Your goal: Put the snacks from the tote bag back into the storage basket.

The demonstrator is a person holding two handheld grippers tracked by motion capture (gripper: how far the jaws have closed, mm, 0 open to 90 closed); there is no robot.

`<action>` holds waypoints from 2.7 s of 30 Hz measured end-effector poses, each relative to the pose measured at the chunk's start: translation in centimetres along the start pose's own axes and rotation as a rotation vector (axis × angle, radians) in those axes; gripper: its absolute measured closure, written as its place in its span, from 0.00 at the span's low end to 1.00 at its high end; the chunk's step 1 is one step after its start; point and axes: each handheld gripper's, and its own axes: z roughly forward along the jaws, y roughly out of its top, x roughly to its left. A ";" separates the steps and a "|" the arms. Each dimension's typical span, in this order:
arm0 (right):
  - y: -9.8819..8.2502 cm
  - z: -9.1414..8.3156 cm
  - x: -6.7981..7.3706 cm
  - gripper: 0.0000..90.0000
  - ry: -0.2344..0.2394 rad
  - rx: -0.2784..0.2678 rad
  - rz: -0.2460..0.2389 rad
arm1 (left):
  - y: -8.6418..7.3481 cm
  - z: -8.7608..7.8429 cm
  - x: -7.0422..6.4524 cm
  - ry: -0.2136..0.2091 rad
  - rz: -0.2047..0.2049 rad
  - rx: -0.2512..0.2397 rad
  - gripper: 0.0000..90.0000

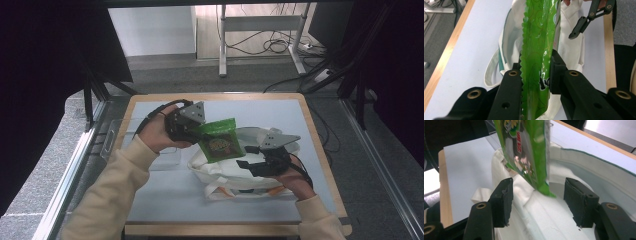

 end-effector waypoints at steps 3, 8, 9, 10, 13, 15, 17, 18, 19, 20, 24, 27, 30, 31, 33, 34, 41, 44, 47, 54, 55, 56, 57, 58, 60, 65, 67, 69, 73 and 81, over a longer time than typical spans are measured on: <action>-0.1 0.0 -0.1 0.45 -0.004 0.006 0.007 | -0.3 -0.4 0.3 0.009 -0.007 -0.001 0.85; -0.2 0.0 -0.1 0.44 -0.001 0.005 0.008 | -1.0 -1.3 0.8 0.024 -0.030 -0.009 0.85; -0.2 0.0 -0.1 0.44 -0.001 0.005 0.008 | -1.2 -1.5 0.9 0.024 -0.035 -0.011 0.85; -0.2 0.0 -0.1 0.44 -0.002 0.004 0.009 | -1.3 -1.7 1.0 0.028 -0.041 -0.012 0.85; -0.3 0.1 -0.2 0.44 -0.003 0.005 0.011 | -1.7 -2.0 1.2 0.037 -0.051 -0.009 0.85; -0.3 0.1 -0.2 0.44 -0.006 0.007 0.011 | -1.9 -2.2 1.4 0.038 -0.059 -0.012 0.85; -0.3 0.0 -0.2 0.44 -0.012 0.008 0.013 | -2.1 -2.4 1.5 0.043 -0.064 -0.015 0.85; -0.3 0.0 -0.2 0.44 -0.013 0.008 0.014 | -2.2 -2.5 1.6 0.043 -0.068 -0.017 0.85; -0.3 0.0 -0.3 0.44 -0.015 0.009 0.015 | -2.2 -2.6 1.6 0.045 -0.068 -0.018 0.85; -0.3 0.0 -0.3 0.44 -0.016 0.010 0.015 | -2.3 -2.7 1.6 0.050 -0.070 -0.019 0.85; -0.4 0.0 -0.3 0.43 -0.017 0.013 0.014 | -2.5 -3.2 1.7 0.065 -0.075 -0.021 0.85; -0.3 -0.1 -0.3 0.43 -0.019 0.012 0.013 | -2.7 -3.7 1.9 0.075 -0.080 -0.024 0.85; -0.4 -0.2 -0.4 0.43 -0.025 0.014 0.016 | -3.0 -4.3 2.2 0.087 -0.089 -0.029 0.85; -0.4 -0.2 -0.4 0.43 -0.027 0.013 0.019 | -3.1 -4.4 2.3 0.091 -0.092 -0.029 0.85; -0.4 -0.2 -0.5 0.43 -0.028 0.014 0.022 | -3.3 -4.7 2.5 0.096 -0.099 -0.025 0.85; -0.4 -0.2 -0.5 0.43 -0.029 0.014 0.022 | -3.4 -4.8 2.6 0.101 -0.103 -0.024 0.85; -0.4 -0.1 -0.4 0.43 -0.028 0.019 0.017 | -4.3 -5.7 3.3 0.129 -0.125 -0.013 0.85; -0.4 -0.1 -0.4 0.43 -0.029 0.019 0.019 | -4.8 -6.1 3.6 0.143 -0.144 -0.014 0.85; -0.4 -0.2 -0.4 0.43 -0.030 0.017 0.021 | -5.3 -6.4 4.0 0.155 -0.160 -0.011 0.85; -0.4 -0.1 -0.5 0.42 -0.030 0.019 0.021 | -6.4 -7.1 4.8 0.176 -0.187 -0.001 0.85; -0.4 -0.1 -0.5 0.42 -0.031 0.021 0.021 | -6.6 -7.1 5.0 0.180 -0.191 0.004 0.85; -0.5 -0.1 -0.5 0.42 -0.031 0.019 0.023 | -6.7 -7.2 5.2 0.183 -0.194 0.010 0.85; -0.5 -0.1 -0.6 0.42 -0.032 0.021 0.025 | -6.8 -7.2 5.3 0.186 -0.197 0.012 0.85; -0.5 -0.1 -0.6 0.42 -0.032 0.023 0.025 | -7.0 -7.3 5.5 0.188 -0.200 0.017 0.85; -0.5 0.0 -0.5 0.42 -0.032 0.026 0.023 | -7.2 -7.4 5.7 0.194 -0.206 0.021 0.85; -0.5 0.0 -0.5 0.42 -0.034 0.024 0.022 | -8.1 -8.0 6.4 0.213 -0.219 0.037 0.85; -0.5 0.0 -0.5 0.42 -0.035 0.025 0.022 | -8.5 -8.0 6.5 0.215 -0.224 0.045 0.85; -0.5 0.0 -0.5 0.42 -0.036 0.025 0.021 | -8.9 -8.0 6.7 0.218 -0.228 0.055 0.85; -0.5 0.1 -0.5 0.41 -0.037 0.027 0.021 | -9.5 -7.8 7.0 0.220 -0.237 0.072 0.85; -0.6 0.1 -0.5 0.41 -0.039 0.030 0.020 | -10.4 -8.0 7.4 0.226 -0.246 0.087 0.85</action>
